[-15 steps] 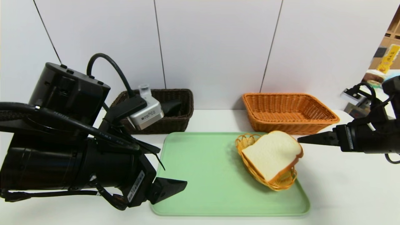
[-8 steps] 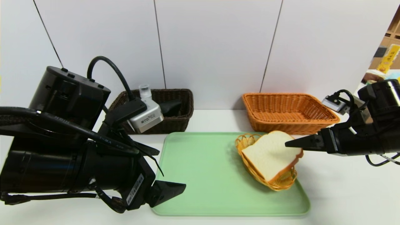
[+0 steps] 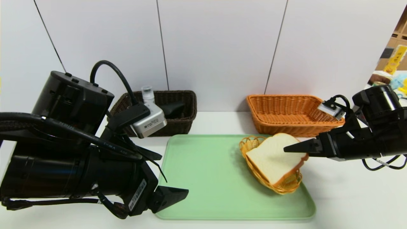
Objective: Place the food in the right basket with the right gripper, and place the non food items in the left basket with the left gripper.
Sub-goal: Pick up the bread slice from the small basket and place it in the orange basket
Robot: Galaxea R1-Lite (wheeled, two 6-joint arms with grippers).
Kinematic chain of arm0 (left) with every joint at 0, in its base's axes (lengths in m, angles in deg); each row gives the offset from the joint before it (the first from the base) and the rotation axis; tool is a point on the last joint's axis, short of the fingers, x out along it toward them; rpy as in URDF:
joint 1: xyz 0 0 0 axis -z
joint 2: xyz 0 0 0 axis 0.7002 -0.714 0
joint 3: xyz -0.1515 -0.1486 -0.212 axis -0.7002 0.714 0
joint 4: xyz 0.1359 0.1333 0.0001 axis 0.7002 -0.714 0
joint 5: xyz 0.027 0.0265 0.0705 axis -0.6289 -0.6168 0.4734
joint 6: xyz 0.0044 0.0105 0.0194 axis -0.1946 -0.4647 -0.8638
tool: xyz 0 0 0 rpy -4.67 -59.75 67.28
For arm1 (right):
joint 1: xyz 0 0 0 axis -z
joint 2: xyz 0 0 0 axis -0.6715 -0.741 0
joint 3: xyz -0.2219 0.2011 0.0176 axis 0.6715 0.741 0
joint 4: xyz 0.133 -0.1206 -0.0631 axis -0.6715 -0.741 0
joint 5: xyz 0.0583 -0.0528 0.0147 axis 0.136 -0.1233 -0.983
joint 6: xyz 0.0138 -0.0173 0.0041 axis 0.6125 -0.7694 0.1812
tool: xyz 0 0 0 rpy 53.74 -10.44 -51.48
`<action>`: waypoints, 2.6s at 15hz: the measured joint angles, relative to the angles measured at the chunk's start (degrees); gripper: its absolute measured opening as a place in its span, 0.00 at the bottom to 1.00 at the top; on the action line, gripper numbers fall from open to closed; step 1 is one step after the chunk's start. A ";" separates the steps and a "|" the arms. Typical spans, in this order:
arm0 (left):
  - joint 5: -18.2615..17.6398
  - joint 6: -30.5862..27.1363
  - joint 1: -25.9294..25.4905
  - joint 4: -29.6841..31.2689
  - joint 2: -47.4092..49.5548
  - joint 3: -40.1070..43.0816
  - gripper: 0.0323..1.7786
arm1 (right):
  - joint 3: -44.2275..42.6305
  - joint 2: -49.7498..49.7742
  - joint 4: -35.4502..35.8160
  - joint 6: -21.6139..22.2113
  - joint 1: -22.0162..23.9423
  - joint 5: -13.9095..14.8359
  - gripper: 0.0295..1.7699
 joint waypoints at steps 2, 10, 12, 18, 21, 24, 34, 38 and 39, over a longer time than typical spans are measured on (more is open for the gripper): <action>0.06 0.02 0.00 -0.01 -0.01 0.02 0.95 | -0.17 0.09 0.00 0.00 0.04 -0.01 0.97; 0.13 0.17 -0.09 0.02 -0.11 0.57 0.95 | -0.60 1.00 0.00 1.15 0.01 -0.95 0.97; 0.13 0.20 -0.09 0.00 -0.09 0.91 0.95 | -0.35 0.61 0.04 0.88 0.00 -0.94 0.97; 0.15 0.17 -0.09 0.05 -0.11 1.00 0.95 | -0.27 -0.74 0.11 0.71 0.00 -1.02 0.97; 0.15 0.17 -0.09 0.05 -0.11 0.96 0.95 | -0.11 -0.91 0.09 0.24 -0.07 -1.00 0.79; 0.13 0.26 -0.09 0.07 -0.12 0.94 0.95 | 0.66 -0.99 0.11 -0.76 -0.52 -1.02 0.55; 0.15 0.20 -0.09 0.10 0.05 1.33 0.95 | 0.96 0.05 0.06 -0.76 -0.44 -0.94 0.08; 0.13 0.17 -0.09 0.10 0.13 1.35 0.95 | 0.04 2.57 -0.13 -0.28 -0.55 -0.98 0.08; 0.13 0.20 -0.09 0.07 0.13 1.35 0.95 | -0.30 3.43 -0.16 -0.20 -0.60 -1.02 0.08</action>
